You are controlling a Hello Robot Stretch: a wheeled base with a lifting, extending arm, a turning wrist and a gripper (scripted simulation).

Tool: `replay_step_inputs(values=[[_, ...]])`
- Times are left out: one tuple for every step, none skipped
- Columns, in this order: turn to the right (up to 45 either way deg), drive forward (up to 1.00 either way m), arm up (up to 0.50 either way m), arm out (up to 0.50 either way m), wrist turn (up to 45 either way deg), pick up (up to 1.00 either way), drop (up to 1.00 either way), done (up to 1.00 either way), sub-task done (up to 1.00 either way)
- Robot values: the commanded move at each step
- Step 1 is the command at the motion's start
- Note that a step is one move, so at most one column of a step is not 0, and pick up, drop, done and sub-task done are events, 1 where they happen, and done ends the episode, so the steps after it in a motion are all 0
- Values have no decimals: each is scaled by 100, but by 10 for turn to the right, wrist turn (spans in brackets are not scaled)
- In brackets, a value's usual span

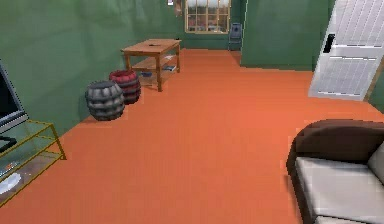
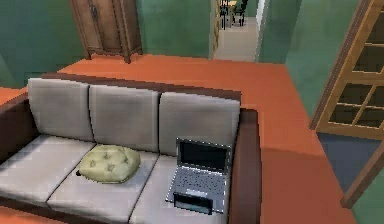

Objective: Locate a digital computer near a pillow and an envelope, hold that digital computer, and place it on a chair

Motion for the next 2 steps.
replay_step_inputs(values=[[0, 0, 0, 42, 0, 0, 0, 0, 0], [0, 0, 0, 0, 450, 0, 0, 0, 0]])
